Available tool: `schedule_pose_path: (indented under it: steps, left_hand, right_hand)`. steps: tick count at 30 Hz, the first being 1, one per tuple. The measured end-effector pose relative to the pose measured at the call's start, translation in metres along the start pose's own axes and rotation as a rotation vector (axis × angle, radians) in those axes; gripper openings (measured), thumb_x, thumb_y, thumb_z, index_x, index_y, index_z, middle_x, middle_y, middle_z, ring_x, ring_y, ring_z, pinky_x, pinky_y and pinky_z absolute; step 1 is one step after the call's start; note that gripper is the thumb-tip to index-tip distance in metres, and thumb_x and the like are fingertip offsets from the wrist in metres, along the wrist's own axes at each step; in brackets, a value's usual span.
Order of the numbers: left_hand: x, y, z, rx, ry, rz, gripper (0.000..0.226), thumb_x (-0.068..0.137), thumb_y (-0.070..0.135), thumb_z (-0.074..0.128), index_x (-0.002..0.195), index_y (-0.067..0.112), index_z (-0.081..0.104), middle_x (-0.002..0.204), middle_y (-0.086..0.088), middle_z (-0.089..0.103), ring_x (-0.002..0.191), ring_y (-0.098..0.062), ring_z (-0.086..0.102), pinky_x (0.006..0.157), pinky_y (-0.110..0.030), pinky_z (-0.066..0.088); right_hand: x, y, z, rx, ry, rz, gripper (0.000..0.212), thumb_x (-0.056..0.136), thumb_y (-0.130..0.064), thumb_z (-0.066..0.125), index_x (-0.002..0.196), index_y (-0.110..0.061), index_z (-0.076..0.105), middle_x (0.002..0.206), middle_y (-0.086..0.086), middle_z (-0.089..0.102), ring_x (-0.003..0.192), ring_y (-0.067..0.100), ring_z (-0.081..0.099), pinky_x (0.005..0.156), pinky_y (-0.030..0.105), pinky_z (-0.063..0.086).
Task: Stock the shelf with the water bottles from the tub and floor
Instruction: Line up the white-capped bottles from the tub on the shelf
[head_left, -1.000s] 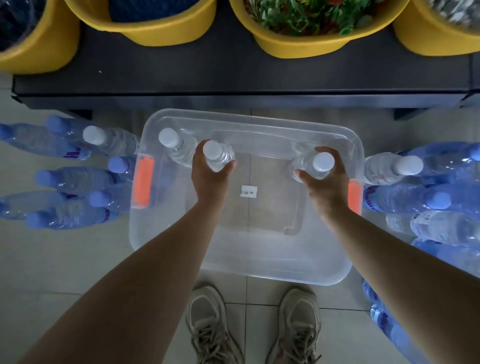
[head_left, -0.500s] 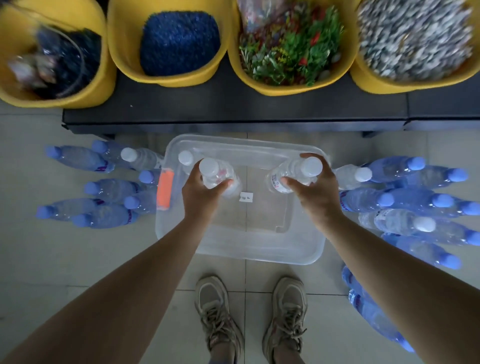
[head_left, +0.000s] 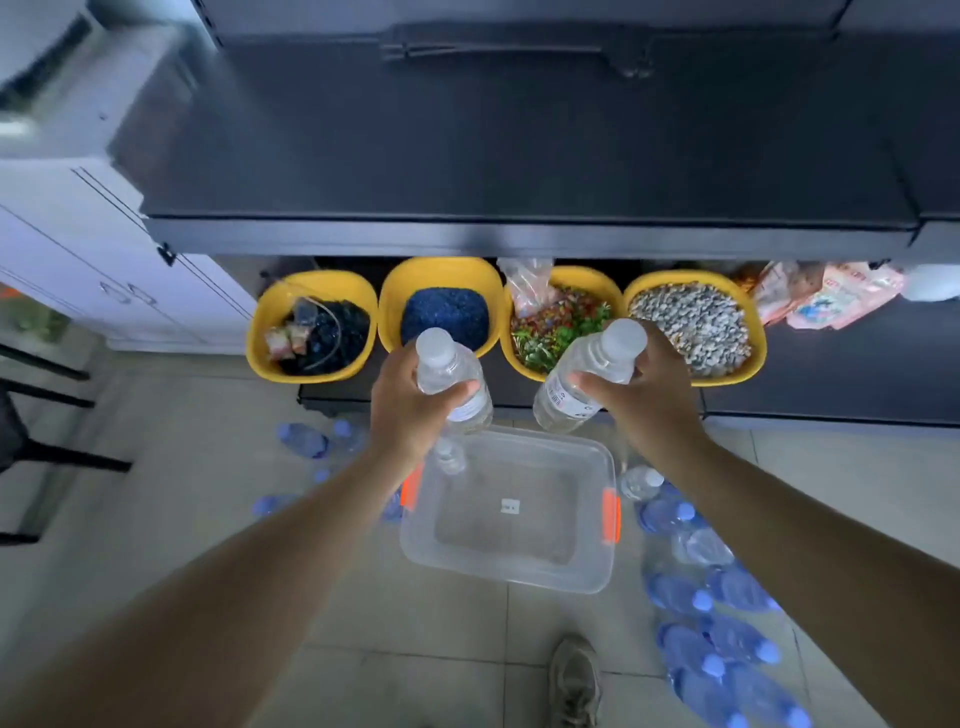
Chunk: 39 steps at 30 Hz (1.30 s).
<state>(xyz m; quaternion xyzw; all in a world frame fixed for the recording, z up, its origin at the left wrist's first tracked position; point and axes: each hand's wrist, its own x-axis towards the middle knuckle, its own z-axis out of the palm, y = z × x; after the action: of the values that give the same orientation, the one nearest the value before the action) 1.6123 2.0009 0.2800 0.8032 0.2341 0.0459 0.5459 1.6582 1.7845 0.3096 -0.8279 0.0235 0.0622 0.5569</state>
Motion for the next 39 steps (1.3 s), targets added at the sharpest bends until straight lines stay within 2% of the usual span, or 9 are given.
schedule_pose_path:
  steps: [2,6,11,15,18,25,29,34,39]
  left_hand:
    - [-0.004,0.044,-0.031,-0.021,-0.034,0.066,0.052,0.052,0.042,0.075,0.097,0.019,0.063,0.099,-0.006,0.066,0.091,-0.020,0.062,0.079,-0.035,0.048]
    - [-0.017,0.132,-0.098,-0.035,-0.087,0.182,0.032,0.056,0.025,0.077,0.078,0.036,0.058,0.084,0.008,0.065,0.080,-0.012,0.062,0.076,-0.033,0.051]
    - [-0.038,0.232,-0.175,0.000,-0.136,0.269,0.037,0.053,0.030,0.082,0.085,0.030,0.062,0.085,0.007,0.068,0.080,-0.013,0.062,0.080,-0.034,0.051]
    - [-0.066,0.312,-0.227,0.028,-0.152,0.383,0.037,0.062,0.017,0.084,0.095,0.018,0.067,0.088,0.004,0.070,0.077,-0.009,0.063,0.075,-0.018,0.050]
    - [-0.084,0.369,-0.262,0.029,-0.135,0.434,0.033,0.069,0.010,0.081,0.098,0.015,0.067,0.084,0.007,0.065,0.072,-0.002,0.057,0.058,0.001,0.040]
    - [-0.092,0.481,-0.334,0.017,-0.124,0.484,0.028,0.070,0.019,0.081,0.095,0.018,0.068,0.081,0.007,0.066,0.075,-0.010,0.062,0.065,-0.021,0.048]
    - [-0.075,0.535,-0.365,-0.007,-0.126,0.470,0.041,0.067,0.021,0.083,0.104,0.015,0.068,0.102,-0.006,0.071,0.093,-0.022,0.069,0.084,-0.038,0.056]
    - [-0.032,0.579,-0.393,-0.018,-0.089,0.486,0.045,0.069,0.018,0.081,0.110,0.016,0.064,0.111,-0.008,0.067,0.097,-0.023,0.067,0.083,-0.037,0.056]
    - [0.027,0.602,-0.420,-0.014,0.004,0.495,0.045,0.066,0.020,0.083,0.106,0.015,0.066,0.110,-0.006,0.068,0.095,-0.021,0.067,0.081,-0.036,0.056]
  right_hand:
    - [-0.010,-0.051,-0.011,0.008,-0.020,-0.058,0.041,0.068,-0.012,0.080,0.100,-0.023,0.056,0.086,-0.016,0.060,0.080,0.000,0.057,0.070,0.018,0.044]
    - [-0.032,-0.151,-0.029,-0.021,-0.040,-0.144,0.041,0.068,-0.012,0.080,0.098,-0.027,0.057,0.088,-0.015,0.063,0.083,0.002,0.060,0.071,0.021,0.049]
    - [-0.065,-0.277,-0.050,-0.038,-0.023,-0.270,0.031,0.068,-0.011,0.079,0.082,-0.028,0.059,0.081,-0.011,0.065,0.074,0.006,0.060,0.070,0.028,0.050]
    - [-0.095,-0.369,-0.071,-0.051,-0.039,-0.368,0.024,0.070,-0.009,0.077,0.086,-0.020,0.063,0.083,-0.006,0.066,0.072,0.005,0.059,0.065,0.019,0.047]
    - [-0.114,-0.434,-0.090,-0.027,-0.056,-0.431,0.024,0.072,-0.006,0.075,0.088,-0.018,0.063,0.083,-0.008,0.066,0.073,0.002,0.060,0.065,0.015,0.049]
    - [-0.121,-0.571,-0.132,-0.010,-0.124,-0.510,0.021,0.073,-0.005,0.076,0.091,-0.011,0.067,0.098,0.007,0.070,0.092,0.022,0.067,0.081,0.040,0.055]
    - [-0.101,-0.630,-0.134,-0.029,-0.094,-0.522,0.032,0.070,-0.010,0.079,0.100,-0.012,0.067,0.104,0.008,0.069,0.098,0.023,0.066,0.082,0.045,0.056]
    - [-0.059,-0.681,-0.118,-0.045,-0.080,-0.580,0.031,0.071,-0.016,0.079,0.100,-0.017,0.067,0.106,0.001,0.067,0.084,0.009,0.063,0.056,0.024,0.047]
    - [-0.014,-0.722,-0.089,-0.025,-0.086,-0.584,0.022,0.073,-0.010,0.077,0.089,-0.017,0.065,0.085,-0.004,0.063,0.070,0.006,0.060,0.046,0.017,0.043]
